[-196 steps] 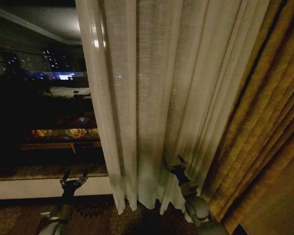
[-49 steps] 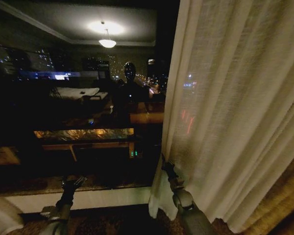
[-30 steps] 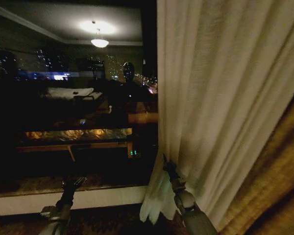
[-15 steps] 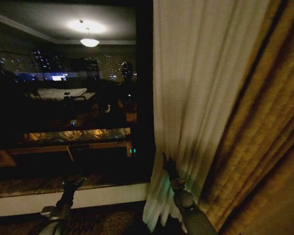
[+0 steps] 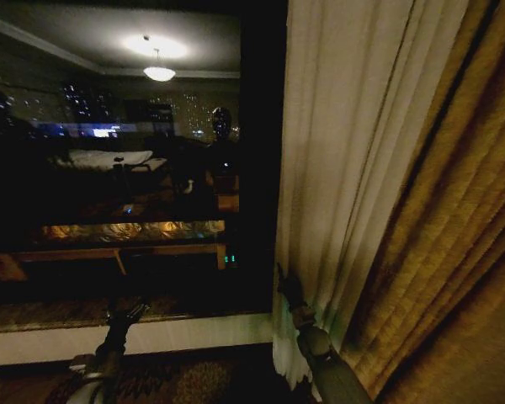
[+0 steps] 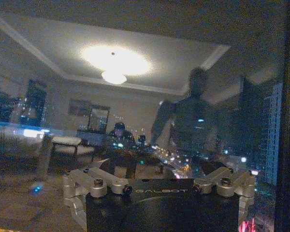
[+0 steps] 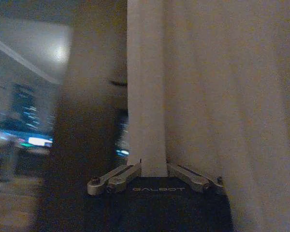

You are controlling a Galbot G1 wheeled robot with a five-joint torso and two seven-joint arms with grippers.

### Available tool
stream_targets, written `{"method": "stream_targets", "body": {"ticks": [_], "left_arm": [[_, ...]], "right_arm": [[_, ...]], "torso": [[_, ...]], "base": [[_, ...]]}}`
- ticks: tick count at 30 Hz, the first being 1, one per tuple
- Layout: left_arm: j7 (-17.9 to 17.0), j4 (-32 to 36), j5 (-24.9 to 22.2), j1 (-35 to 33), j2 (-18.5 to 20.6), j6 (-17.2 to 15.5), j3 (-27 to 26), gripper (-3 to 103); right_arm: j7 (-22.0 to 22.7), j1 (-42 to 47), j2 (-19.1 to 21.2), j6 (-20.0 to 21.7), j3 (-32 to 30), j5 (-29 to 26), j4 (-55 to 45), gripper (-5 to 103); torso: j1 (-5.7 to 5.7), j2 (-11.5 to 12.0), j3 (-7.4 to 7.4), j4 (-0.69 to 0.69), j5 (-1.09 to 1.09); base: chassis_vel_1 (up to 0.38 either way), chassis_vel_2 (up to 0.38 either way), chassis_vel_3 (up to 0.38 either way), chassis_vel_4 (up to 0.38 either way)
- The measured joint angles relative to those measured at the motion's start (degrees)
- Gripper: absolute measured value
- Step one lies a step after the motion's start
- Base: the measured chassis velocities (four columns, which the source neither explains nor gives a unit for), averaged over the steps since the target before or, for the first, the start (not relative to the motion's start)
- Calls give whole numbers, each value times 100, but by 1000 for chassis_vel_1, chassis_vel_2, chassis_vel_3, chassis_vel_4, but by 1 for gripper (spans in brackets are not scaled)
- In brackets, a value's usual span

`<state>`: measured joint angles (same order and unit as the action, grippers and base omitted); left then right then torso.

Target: Open the curtains by pulling them apart, changing their state from closed to fully open.

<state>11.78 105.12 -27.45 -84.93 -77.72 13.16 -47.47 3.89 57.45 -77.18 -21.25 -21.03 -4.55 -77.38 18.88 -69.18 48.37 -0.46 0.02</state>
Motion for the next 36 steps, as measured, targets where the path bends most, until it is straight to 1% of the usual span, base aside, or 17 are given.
{"method": "stream_targets", "body": {"ticks": [3, 5, 8, 11, 12, 16, 19, 22, 24, 25, 26, 29, 30, 31, 32, 34, 36], "left_arm": [[0, 0, 0, 0, 0, 0, 1, 100], [0, 0, 0, 0, 0, 0, 1, 100], [0, 0, 0, 0, 0, 0, 0, 100], [0, 0, 0, 0, 0, 0, 1, 100], [0, 0, 0, 0, 0, 0, 1, 100], [0, 0, 0, 0, 0, 0, 1, 100], [0, 0, 0, 0, 0, 0, 1, 100], [0, 0, 0, 0, 0, 0, 1, 100], [0, -1, 0, 0, 0, 0, 1, 100], [0, 0, 0, 0, 0, 0, 2, 100], [0, 0, 0, 0, 0, 0, 2, 100], [0, 0, 0, 0, 0, 0, 2, 100], [0, 0, 0, 0, 0, 0, 1, 100], [0, 0, 0, 0, 0, 0, 1, 100], [0, 0, 0, 0, 0, 0, 2, 100], [0, 0, 0, 0, 0, 0, 2, 100], [0, 0, 0, 0, 0, 0, 2, 100]], "right_arm": [[194, -63, 85, 98, -122, 3, 99, 0], [495, -125, 227, 219, -330, 52, 189, 0], [653, -144, 325, 296, -494, 118, 220, 0], [1096, -144, 460, 553, -688, 170, 169, 0], [1096, -144, 460, 553, -688, 170, 169, 0], [1764, -111, 555, 885, -853, 340, 100, 0], [1828, -28, 567, 913, -833, 299, -46, 0], [1761, 83, 567, 916, -744, 113, -275, 0], [1438, 296, 560, 932, -622, -182, -691, 0], [1117, 475, 564, 948, -559, -333, -995, 0], [1117, 475, 564, 948, -559, -333, -995, 0], [608, 1043, 668, 1209, -404, -676, -1798, 16], [529, 1225, 715, 1385, -383, -795, -2029, 21], [529, 1225, 715, 1385, -383, -795, -2029, 21], [439, 1388, 765, 1553, -381, -888, -2226, 21], [278, 1655, 855, 1731, -423, -959, -2498, 32], [190, 1794, 892, 1733, -481, -983, -2612, 43]], "torso": [[0, 0, 0, 0, -2], [0, 0, 0, 1, -2], [0, -1, 0, 0, -4], [0, -1, 0, 1, -2], [0, -1, 0, 1, -2], [0, 0, 0, 0, -2], [0, 0, 0, 0, -2], [0, 0, 1, 0, -2], [0, 0, 0, 0, -1], [0, 0, 1, 0, -1], [0, 0, 1, 0, -1], [0, 0, 1, 0, -3], [0, 0, 0, 0, -3], [0, 0, 0, 0, -3], [0, 0, 0, -1, -3], [-1, -1, 0, -1, -3], [0, 0, 0, -1, -3]], "base": [[0, 0, 0, 0], [0, 0, 0, 0], [0, 0, 0, 0], [0, 0, 0, 0], [0, 0, 0, 0], [0, 0, 0, 0], [0, 0, 0, 0], [0, 0, 0, 0], [0, 0, 0, 0], [0, 0, 0, 0], [0, 0, 0, 0], [0, 0, 0, 0], [0, 0, 0, 0], [0, 0, 0, 0], [0, 0, 0, 0], [0, 0, 0, 0], [0, 0, 0, 0]]}}
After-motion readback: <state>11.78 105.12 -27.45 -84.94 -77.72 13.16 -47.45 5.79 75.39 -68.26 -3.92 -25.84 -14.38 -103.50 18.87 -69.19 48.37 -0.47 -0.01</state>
